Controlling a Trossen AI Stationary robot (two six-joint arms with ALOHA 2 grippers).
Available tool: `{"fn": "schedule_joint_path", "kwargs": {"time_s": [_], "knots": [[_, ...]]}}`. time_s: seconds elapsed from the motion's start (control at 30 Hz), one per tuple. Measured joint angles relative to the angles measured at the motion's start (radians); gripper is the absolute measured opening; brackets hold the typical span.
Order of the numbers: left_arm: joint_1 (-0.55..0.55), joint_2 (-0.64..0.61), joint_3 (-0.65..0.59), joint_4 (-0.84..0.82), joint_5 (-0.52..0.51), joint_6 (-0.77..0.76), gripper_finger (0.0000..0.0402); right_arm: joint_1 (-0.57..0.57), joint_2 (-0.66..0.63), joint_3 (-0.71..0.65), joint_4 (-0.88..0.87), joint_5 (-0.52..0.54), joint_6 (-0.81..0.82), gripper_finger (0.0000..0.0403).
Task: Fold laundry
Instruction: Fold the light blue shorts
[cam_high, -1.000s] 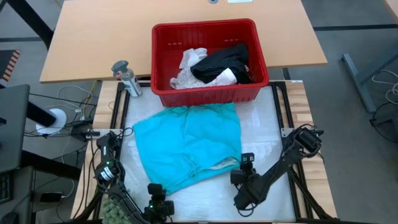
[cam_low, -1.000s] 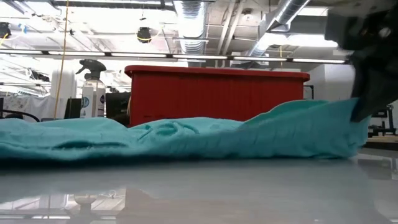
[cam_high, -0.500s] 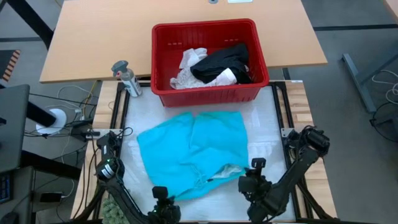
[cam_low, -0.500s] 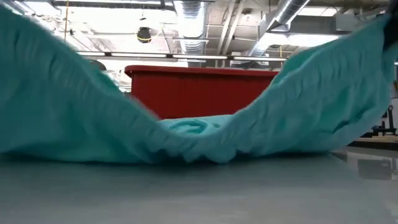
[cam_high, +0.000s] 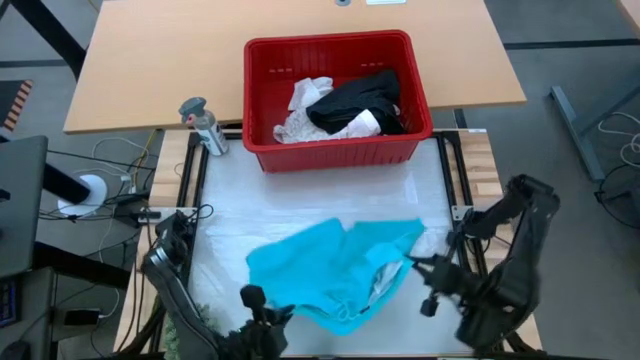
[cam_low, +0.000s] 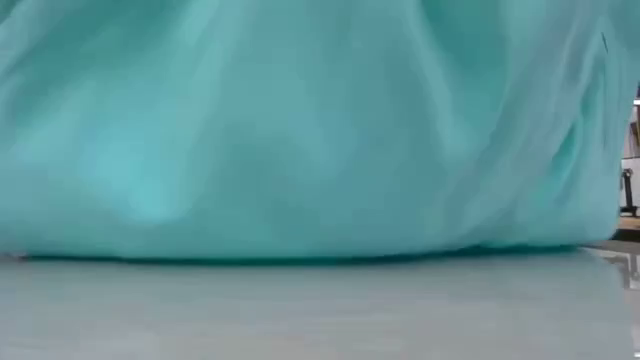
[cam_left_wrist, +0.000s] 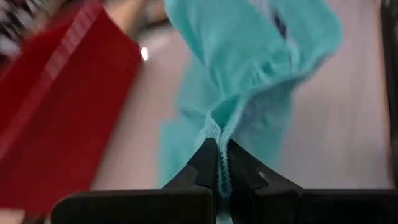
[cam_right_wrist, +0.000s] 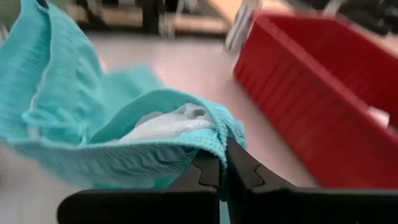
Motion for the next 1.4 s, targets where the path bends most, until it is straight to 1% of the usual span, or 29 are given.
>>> {"fn": "schedule_joint_path", "kwargs": {"time_s": [0.07,0.13,0.23,0.3,0.4,0.57,0.63,0.7,0.8,0.97,1.13,1.3,1.4], "knots": [[-0.001,-0.044,0.009,-0.015,-0.096,0.022,0.0000,0.009,-0.050,0.000,0.000,0.060,-0.017,0.0025],[-0.003,-0.092,0.009,-0.017,-0.179,0.081,0.0000,0.012,-0.094,0.000,0.000,0.108,-0.040,0.0025],[-0.004,-0.171,0.009,-0.017,-0.255,0.148,0.0000,-0.003,-0.154,0.000,0.001,0.166,-0.061,0.0025],[-0.004,-0.222,0.010,-0.017,-0.281,0.180,0.0000,-0.026,-0.189,0.000,0.001,0.191,-0.063,0.0025],[0.006,-0.286,0.010,-0.017,-0.291,0.224,0.0000,-0.085,-0.225,0.000,0.001,0.211,-0.064,0.0025],[0.058,-0.371,0.010,-0.017,-0.300,0.303,0.0000,-0.250,-0.262,0.000,0.001,0.209,-0.098,0.0025],[0.096,-0.392,0.010,-0.017,-0.303,0.357,0.0000,-0.329,-0.266,0.000,0.000,0.184,-0.120,0.0025],[0.145,-0.406,0.009,-0.017,-0.299,0.424,0.0000,-0.407,-0.266,0.000,0.000,0.146,-0.165,0.0025],[0.241,-0.426,0.009,-0.017,-0.262,0.492,0.0000,-0.507,-0.265,0.000,0.001,0.092,-0.234,0.0025],[0.424,-0.438,0.009,-0.017,-0.162,0.619,0.0000,-0.624,-0.265,0.000,0.001,0.090,-0.354,0.0025],[0.611,-0.437,0.009,-0.016,-0.158,0.801,0.0000,-0.713,-0.265,0.000,0.001,0.175,-0.498,0.0025],[0.795,-0.437,0.009,-0.016,-0.162,0.901,0.0000,-0.795,-0.267,0.000,0.001,0.279,-0.660,0.0025],[0.884,-0.437,0.009,-0.014,-0.154,0.961,0.0000,-0.843,-0.280,0.000,0.002,0.347,-0.752,0.0025]]}}
